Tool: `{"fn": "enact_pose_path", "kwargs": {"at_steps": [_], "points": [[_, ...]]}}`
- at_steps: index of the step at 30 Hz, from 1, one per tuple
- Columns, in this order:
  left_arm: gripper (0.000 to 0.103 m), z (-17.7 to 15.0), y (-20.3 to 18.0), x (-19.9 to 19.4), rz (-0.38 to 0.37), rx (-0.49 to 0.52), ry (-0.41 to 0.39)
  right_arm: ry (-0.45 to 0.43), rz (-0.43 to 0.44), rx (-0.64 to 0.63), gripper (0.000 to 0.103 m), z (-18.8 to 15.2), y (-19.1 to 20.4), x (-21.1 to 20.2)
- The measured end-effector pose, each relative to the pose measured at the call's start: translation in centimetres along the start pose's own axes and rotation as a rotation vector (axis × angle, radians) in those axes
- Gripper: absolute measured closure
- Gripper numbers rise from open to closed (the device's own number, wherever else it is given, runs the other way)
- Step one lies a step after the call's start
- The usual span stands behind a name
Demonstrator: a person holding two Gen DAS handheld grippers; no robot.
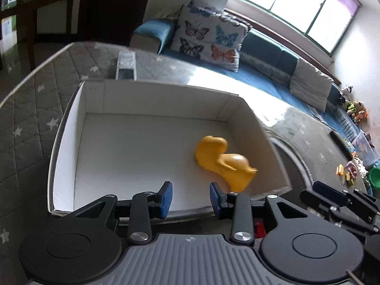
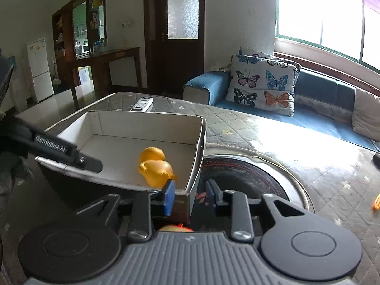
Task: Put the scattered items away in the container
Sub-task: 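Bring both grippers to the yellow plush chick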
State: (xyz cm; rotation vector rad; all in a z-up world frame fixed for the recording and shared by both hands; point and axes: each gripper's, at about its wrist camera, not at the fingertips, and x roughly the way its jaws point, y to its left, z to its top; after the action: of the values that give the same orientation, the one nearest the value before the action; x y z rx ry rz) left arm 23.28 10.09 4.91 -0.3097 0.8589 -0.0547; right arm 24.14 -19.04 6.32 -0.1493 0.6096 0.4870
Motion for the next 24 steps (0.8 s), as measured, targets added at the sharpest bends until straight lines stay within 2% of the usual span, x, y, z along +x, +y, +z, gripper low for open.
{"fn": "enact_pose_path", "kwargs": {"at_steps": [6, 8, 10, 13, 15, 18, 21, 24], "points": [[0.066, -1.7, -2.1, -2.0, -0.042, 0.027, -0.029, -0.022, 0.001, -0.001, 0.054, -1.9, 0.2, -3.3], [0.066, -2.4, -2.7, -2.2, -0.054, 0.031, -0.026, -0.027, -0.002, 0.004, 0.052, -2.7, 0.3, -4.2], [0.066, -3.1, -3.3, -2.3, -0.066, 0.034, -0.022, -0.031, -0.007, 0.01, 0.044, -3.5, 0.3, -5.1], [0.066, -4.1, -4.2, -2.6, -0.084, 0.04, -0.017, -0.033, -0.018, 0.018, 0.041, -4.7, 0.2, -6.1], [0.066, -4.8, -4.8, -2.7, -0.095, 0.044, -0.013, -0.03, -0.02, 0.028, 0.033, -5.7, 0.2, -6.8], [0.066, -5.9, -5.7, -3.0, -0.113, 0.05, -0.008, -0.021, -0.021, 0.039, 0.029, -6.9, 0.2, -7.5], [0.066, -6.9, -6.6, -3.2, -0.13, 0.055, -0.002, -0.011, -0.019, 0.046, 0.02, -8.2, 0.2, -8.1], [0.066, -7.6, -7.3, -3.1, -0.142, 0.058, 0.005, 0.003, -0.019, 0.048, 0.018, -9.1, 0.3, -8.4]]}}
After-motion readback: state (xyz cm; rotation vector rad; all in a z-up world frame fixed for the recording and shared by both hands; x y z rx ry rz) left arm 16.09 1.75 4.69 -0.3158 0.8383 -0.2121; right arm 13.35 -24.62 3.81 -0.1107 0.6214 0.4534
